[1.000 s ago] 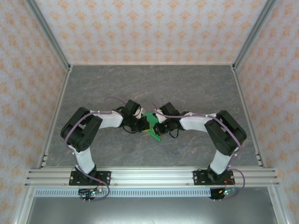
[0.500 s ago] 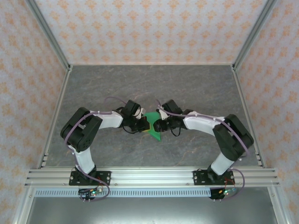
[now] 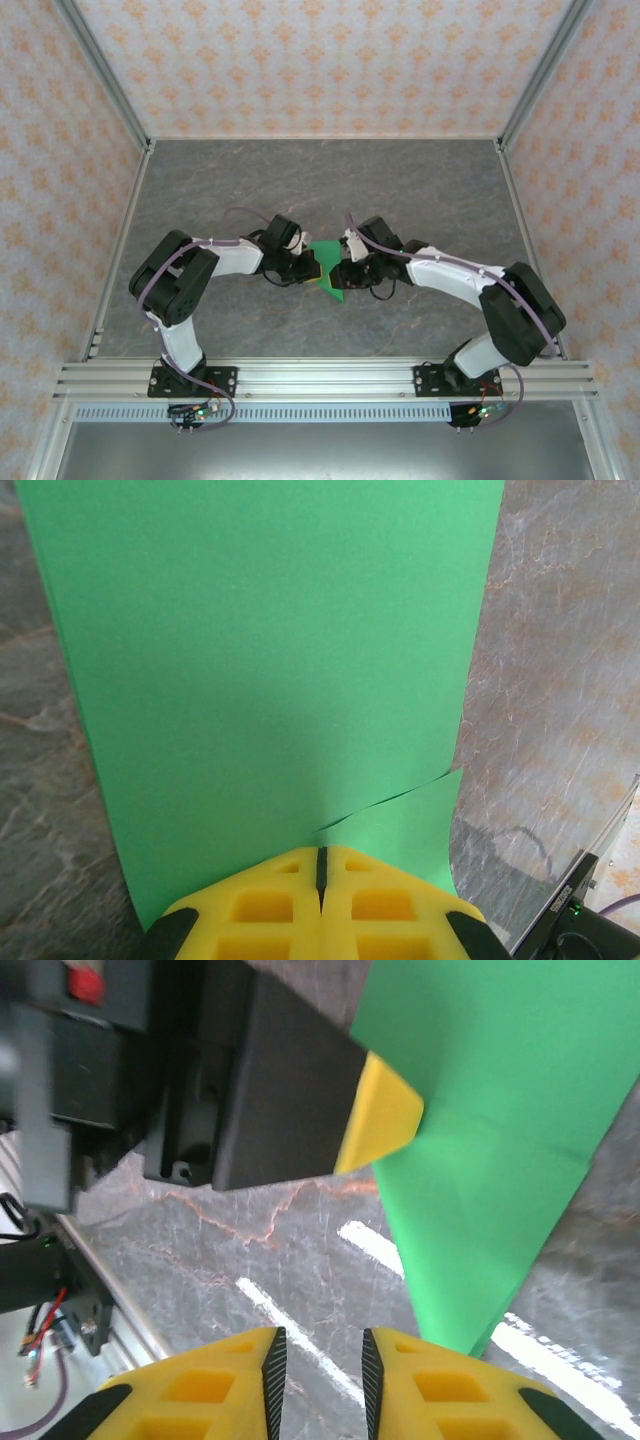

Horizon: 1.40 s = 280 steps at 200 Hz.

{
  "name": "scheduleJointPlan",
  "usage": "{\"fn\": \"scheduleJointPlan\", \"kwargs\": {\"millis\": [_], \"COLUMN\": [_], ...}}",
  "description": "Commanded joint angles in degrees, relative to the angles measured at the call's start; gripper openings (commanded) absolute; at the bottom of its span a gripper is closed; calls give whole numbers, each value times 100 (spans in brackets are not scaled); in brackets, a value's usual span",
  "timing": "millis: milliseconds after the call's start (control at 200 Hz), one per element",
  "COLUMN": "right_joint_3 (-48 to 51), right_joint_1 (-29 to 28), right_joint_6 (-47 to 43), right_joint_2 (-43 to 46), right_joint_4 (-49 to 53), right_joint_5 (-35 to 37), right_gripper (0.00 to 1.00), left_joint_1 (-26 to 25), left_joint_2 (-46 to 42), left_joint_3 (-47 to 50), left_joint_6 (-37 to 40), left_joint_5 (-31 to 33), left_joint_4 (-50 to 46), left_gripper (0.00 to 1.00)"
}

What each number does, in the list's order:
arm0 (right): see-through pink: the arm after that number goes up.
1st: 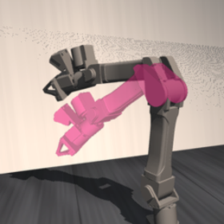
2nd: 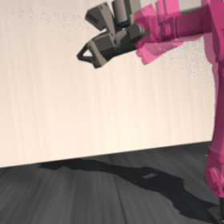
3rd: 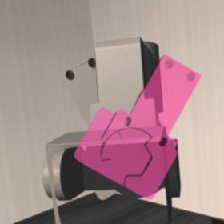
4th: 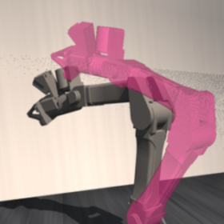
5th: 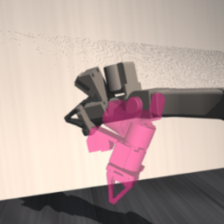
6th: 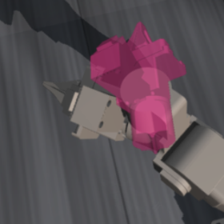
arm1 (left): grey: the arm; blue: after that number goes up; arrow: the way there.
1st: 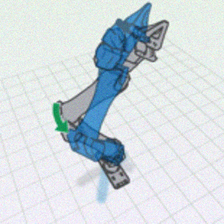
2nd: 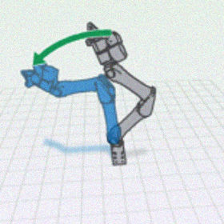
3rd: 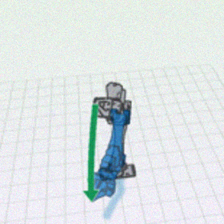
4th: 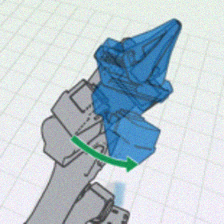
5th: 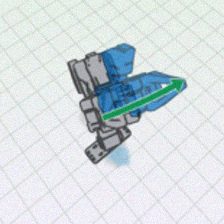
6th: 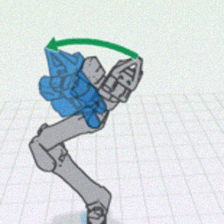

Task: Fold a paper plane with a square sheet of paper (fold left side to right side)
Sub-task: Third fold the triangle at the center of the table.

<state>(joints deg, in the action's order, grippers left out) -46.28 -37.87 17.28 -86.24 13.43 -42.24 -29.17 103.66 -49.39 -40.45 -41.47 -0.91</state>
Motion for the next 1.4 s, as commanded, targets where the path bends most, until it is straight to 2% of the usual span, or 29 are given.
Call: {"fn": "scheduleJointPlan", "kwargs": {"millis": [0,160,736,981,1196,1396], "right_joint_3": [93,-29,-13,82,553,931], "right_joint_1": [-28,-53,-46,-50,-28,40], "right_joint_6": [496,602,593,474,682,860], "right_joint_2": [-233,-743,-1209,-1173,-1004,-570], "right_joint_4": [-384,-437,-281,39,61,267], "right_joint_5": [-456,-768,-444,-301,-244,-119], "right_gripper": [30,28,27,26,25,25], "left_joint_1": [-1,-6,-5,-1,-5,0], "left_joint_2": [86,52,32,43,76,76], "left_joint_3": [217,200,186,157,136,131], "left_joint_6": [160,186,212,248,292,300], "left_joint_5": [632,646,667,702,763,770], "left_joint_4": [-498,-539,-591,-643,-720,-718], "left_gripper": [1,1,0,0,0,0]}}
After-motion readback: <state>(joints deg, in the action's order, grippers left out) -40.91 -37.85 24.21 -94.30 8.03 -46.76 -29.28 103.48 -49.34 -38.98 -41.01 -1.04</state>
